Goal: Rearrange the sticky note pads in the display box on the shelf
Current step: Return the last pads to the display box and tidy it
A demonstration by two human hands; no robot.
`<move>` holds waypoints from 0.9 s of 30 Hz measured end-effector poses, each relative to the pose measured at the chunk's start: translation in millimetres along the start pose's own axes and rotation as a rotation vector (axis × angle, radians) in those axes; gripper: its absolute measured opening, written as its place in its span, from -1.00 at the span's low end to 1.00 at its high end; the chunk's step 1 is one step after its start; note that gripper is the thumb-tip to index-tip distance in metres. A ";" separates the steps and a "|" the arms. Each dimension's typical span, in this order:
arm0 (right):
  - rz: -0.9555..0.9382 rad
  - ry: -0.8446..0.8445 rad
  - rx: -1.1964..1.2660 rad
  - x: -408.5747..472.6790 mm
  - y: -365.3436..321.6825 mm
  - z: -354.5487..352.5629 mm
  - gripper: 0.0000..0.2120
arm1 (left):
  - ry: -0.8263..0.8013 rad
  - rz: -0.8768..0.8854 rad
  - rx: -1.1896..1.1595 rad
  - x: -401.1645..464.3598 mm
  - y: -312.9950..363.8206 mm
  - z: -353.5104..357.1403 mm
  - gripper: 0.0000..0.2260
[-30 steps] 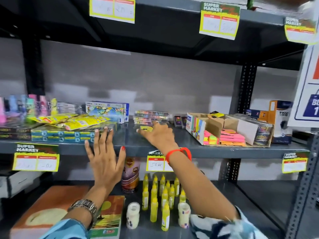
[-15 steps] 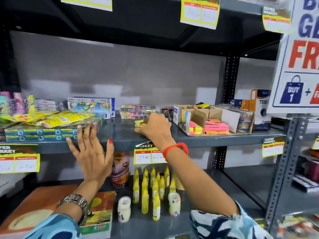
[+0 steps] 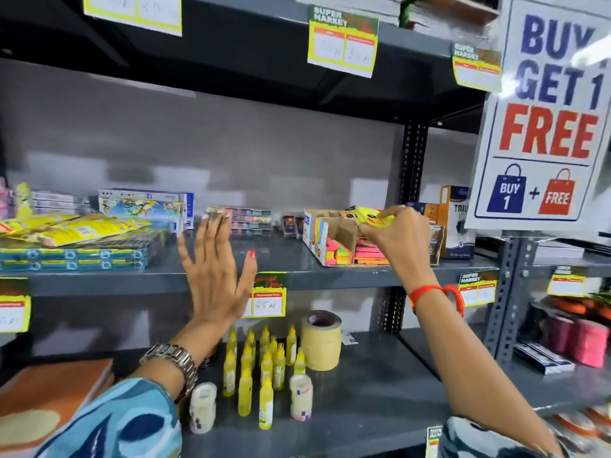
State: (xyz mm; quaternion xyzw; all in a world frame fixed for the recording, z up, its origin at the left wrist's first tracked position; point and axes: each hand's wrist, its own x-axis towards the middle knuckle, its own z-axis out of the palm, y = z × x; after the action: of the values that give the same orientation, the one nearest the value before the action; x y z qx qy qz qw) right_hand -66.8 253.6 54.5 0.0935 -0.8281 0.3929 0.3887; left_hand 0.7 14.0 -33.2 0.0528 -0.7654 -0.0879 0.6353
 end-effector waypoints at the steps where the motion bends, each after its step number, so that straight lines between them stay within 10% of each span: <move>1: 0.019 -0.009 -0.008 -0.8 6.1 2.3 -0.49 | 0.000 0.012 -0.021 1.9 5.4 1.2 -0.44; 13: -0.093 -0.219 0.045 12.0 39.9 32.6 -0.51 | -0.064 -0.046 -0.464 24.9 73.2 15.2 -0.48; 27: 0.230 -0.264 0.417 11.3 46.0 41.2 -0.31 | -0.638 -0.851 -1.208 49.0 116.9 61.0 0.05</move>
State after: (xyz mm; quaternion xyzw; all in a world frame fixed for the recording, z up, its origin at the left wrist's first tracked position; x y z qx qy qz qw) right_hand -119.2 256.4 20.1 0.1275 -0.7780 0.5810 0.2025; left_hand -64.7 123.2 26.8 -0.0404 -0.6444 -0.7321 0.2171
